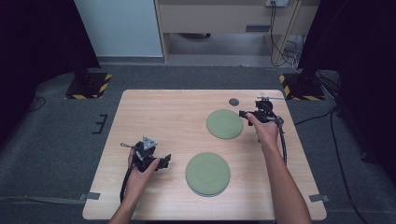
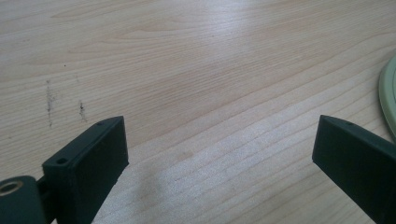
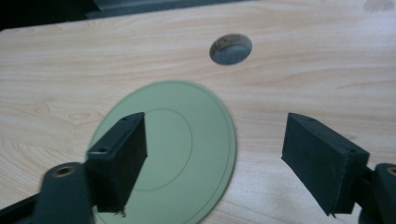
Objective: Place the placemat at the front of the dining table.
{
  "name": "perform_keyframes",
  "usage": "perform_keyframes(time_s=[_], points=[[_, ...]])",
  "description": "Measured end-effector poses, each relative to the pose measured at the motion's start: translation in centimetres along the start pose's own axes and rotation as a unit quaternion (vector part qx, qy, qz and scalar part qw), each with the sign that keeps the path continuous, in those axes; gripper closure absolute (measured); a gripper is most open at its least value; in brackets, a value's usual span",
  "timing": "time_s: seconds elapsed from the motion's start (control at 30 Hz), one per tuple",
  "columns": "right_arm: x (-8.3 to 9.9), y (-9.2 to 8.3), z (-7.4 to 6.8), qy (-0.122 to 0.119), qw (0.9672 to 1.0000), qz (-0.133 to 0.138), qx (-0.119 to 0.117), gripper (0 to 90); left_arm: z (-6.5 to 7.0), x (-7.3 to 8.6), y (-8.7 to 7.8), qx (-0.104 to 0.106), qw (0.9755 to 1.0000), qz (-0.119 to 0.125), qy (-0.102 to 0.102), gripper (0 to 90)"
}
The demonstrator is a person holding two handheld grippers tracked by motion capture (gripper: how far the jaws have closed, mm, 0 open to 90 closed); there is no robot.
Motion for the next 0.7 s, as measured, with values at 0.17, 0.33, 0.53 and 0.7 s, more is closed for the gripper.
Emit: perform_keyframes(time_s=[0.17, 0.33, 0.53, 0.7], points=[[-0.3, -0.6, -0.3, -0.013, 0.9998, 0.015, 0.001, 13.0, 0.1, 0.0, 0.0, 0.001, 1.0000, -0.001, 0.005, 2.7], [-0.2, -1.0, -0.3, -0.018, 0.9997, 0.015, 0.003, 11.2, 0.3, 0.0, 0.0, 0.003, 1.0000, 0.000, 0.009, 2.7], [-0.2, -1.5, -0.2, -0.016, 0.9997, 0.015, -0.002, 10.3, 0.0, 0.0, -0.1, 0.001, 1.0000, -0.001, 0.009, 2.7], [0.1, -2.5, -0.3, -0.019, 0.9996, 0.022, -0.007, 9.9, -0.1, 0.2, -0.3, -0.001, 0.9999, -0.004, 0.012, 2.7]])
Point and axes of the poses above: each handheld gripper's, and its own axes: y roughly forward along the jaws, x roughly out of its underside, z roughly to its right, the point moved 5 cm from there along y, roughly forward along the jaws, and after that the axes turned 3 degrees about x, right-handed, at the moved point
